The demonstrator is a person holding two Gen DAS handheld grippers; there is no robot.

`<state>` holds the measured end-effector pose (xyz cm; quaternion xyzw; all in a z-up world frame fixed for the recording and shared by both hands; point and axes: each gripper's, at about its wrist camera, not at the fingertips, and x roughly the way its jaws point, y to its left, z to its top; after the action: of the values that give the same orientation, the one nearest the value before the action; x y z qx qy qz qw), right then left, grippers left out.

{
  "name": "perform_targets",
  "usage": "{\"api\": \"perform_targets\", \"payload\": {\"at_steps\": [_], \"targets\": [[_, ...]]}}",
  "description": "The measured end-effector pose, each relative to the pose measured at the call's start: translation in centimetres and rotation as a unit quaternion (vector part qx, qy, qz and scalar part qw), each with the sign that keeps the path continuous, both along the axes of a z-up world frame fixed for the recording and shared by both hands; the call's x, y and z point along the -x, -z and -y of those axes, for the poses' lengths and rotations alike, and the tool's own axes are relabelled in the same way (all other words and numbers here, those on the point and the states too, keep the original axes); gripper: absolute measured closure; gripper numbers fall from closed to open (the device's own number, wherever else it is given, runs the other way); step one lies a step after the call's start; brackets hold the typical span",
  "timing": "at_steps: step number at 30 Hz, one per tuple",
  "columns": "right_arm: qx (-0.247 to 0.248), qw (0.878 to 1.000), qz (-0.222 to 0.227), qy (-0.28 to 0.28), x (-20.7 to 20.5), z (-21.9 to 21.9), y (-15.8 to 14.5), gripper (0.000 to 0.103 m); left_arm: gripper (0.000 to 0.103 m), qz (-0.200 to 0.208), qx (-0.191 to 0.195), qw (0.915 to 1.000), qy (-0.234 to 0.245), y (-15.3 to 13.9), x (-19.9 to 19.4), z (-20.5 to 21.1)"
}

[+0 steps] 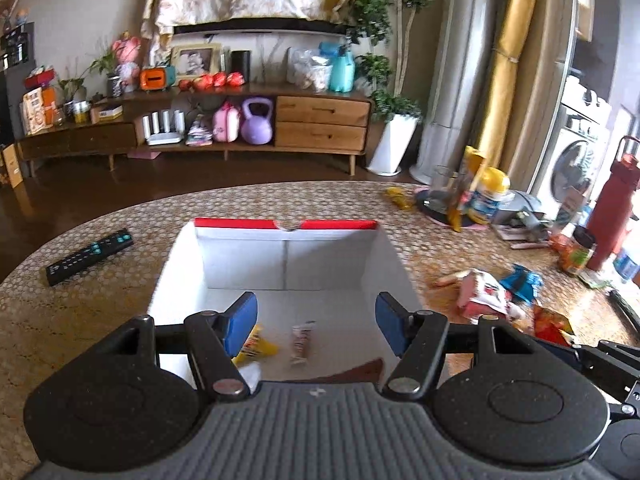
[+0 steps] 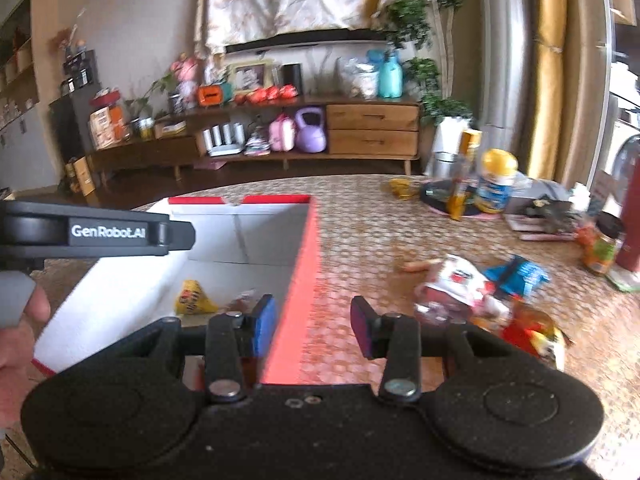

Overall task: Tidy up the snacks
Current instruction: 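Move both tools from the box back toward the snack pile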

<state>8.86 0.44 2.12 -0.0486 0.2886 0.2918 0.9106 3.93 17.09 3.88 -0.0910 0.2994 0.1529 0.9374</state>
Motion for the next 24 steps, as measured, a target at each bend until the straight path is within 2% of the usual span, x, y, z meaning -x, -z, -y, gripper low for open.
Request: {"api": "perform_targets", "payload": {"at_steps": [12,16,24], "targets": [[-0.009,0.997,0.010,0.075,0.7,6.7,2.0,0.061,0.034,0.001,-0.002,0.9990,0.045,1.4,-0.1,4.6],[-0.006,0.995,-0.001,0.097,0.3,8.5,3.1,0.060,0.028,0.008,0.002,0.9984,0.055,1.5,0.1,5.6],[0.004,0.991,-0.005,0.131,0.3,11.5,5.1,0.060,0.027,0.022,-0.006,0.9962,0.084,1.4,0.1,8.1]]}}
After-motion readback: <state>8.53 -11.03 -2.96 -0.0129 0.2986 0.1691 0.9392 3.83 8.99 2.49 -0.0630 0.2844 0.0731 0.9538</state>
